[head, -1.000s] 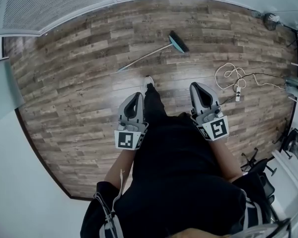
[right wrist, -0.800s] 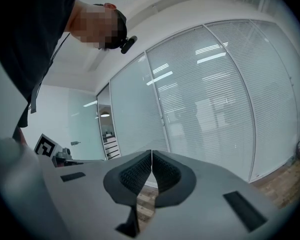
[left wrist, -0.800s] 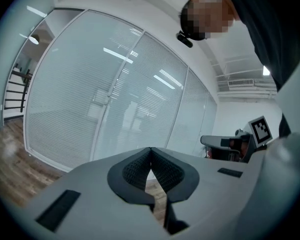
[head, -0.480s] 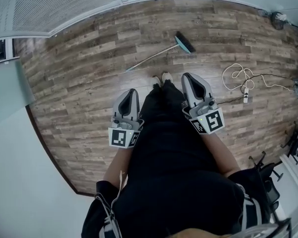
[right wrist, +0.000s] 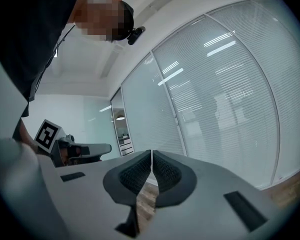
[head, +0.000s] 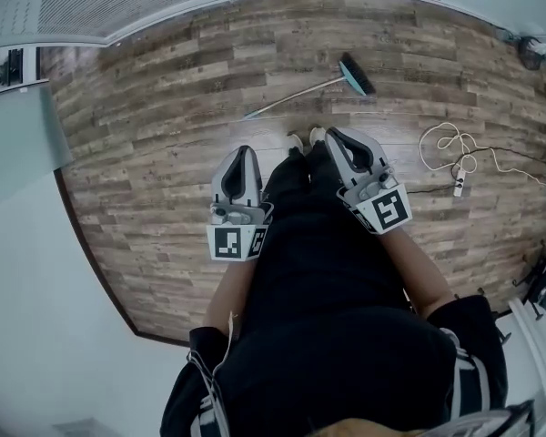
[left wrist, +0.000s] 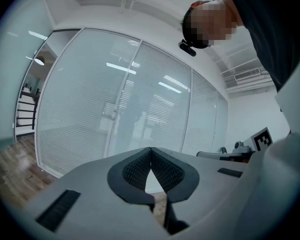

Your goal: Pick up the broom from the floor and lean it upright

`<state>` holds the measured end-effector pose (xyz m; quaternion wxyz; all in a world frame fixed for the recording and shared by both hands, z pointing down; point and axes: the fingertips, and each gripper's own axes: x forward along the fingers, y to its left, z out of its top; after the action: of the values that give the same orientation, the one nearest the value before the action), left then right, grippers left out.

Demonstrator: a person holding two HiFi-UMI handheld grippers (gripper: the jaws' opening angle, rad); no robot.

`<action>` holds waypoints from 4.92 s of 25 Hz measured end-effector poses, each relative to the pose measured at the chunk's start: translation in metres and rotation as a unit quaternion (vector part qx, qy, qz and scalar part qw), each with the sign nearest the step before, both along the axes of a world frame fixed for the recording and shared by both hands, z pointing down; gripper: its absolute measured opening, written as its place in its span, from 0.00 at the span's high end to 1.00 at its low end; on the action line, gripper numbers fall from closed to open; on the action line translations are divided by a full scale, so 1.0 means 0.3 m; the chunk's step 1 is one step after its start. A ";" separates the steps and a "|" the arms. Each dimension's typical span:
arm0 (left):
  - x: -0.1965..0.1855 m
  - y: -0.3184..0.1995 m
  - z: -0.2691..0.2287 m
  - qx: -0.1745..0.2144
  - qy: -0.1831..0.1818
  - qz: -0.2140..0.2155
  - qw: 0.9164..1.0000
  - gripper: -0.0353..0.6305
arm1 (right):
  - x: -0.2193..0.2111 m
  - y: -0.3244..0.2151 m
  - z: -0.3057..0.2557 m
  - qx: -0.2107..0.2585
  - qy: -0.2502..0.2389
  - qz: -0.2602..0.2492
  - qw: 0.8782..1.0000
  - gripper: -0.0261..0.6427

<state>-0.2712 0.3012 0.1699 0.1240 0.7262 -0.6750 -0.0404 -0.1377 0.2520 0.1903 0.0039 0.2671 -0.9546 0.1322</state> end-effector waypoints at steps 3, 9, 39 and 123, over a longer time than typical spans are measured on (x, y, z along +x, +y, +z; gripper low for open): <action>-0.029 -0.022 0.013 0.004 0.010 -0.010 1.000 0.92 | -0.041 -0.021 0.052 -0.012 0.027 -0.024 0.999 0.93; -0.068 -0.036 0.068 0.018 0.021 -0.023 0.999 0.92 | -0.100 -0.066 0.220 -0.009 0.098 -0.070 0.993 0.93; -0.442 -0.415 1.315 0.028 0.007 -0.036 0.999 0.92 | -0.192 -0.321 2.523 -0.063 0.469 -0.313 0.824 0.77; -0.209 -0.346 0.570 -0.053 0.017 0.045 0.997 0.92 | 0.025 -0.603 1.145 -0.048 0.193 -0.040 0.979 0.84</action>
<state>-0.3340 0.1973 0.3409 0.1759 0.7472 -0.6408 -0.0112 -0.1301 0.0710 0.5336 0.2061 0.2485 -0.9383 0.1241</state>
